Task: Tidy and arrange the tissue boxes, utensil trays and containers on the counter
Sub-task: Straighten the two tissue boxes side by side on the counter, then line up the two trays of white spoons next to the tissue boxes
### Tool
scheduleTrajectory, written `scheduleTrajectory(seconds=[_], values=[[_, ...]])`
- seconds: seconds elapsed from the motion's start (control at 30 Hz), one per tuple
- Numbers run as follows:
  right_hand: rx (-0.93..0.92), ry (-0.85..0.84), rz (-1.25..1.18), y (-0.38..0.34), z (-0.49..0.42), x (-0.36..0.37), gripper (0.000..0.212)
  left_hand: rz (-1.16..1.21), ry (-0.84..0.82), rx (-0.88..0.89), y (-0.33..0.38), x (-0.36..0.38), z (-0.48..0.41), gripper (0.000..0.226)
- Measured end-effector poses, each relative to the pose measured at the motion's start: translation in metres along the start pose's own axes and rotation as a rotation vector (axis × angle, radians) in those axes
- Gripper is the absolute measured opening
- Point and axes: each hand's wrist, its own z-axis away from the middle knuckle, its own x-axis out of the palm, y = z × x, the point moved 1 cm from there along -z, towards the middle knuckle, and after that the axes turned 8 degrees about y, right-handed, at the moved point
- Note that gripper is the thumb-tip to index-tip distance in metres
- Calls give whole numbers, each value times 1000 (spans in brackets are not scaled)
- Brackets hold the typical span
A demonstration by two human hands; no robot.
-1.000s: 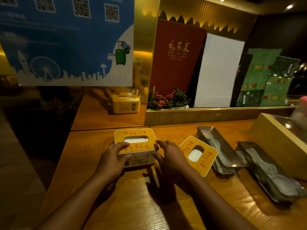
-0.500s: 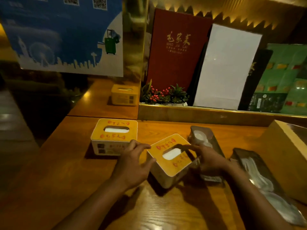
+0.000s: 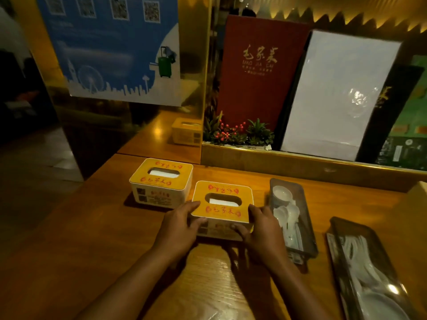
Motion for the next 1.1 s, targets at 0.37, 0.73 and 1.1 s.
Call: scheduleTrajectory(seconds=[0.37, 0.73, 1.1], values=[[29, -35, -5, 0, 2, -4, 63, -14, 10, 7, 2, 7, 1, 52], [223, 102, 191, 60, 21, -42, 112, -140, 158, 238, 1, 8, 12, 45], [356, 89, -141, 90, 57, -34, 85, 71, -151, 512, 36, 67, 65, 41]])
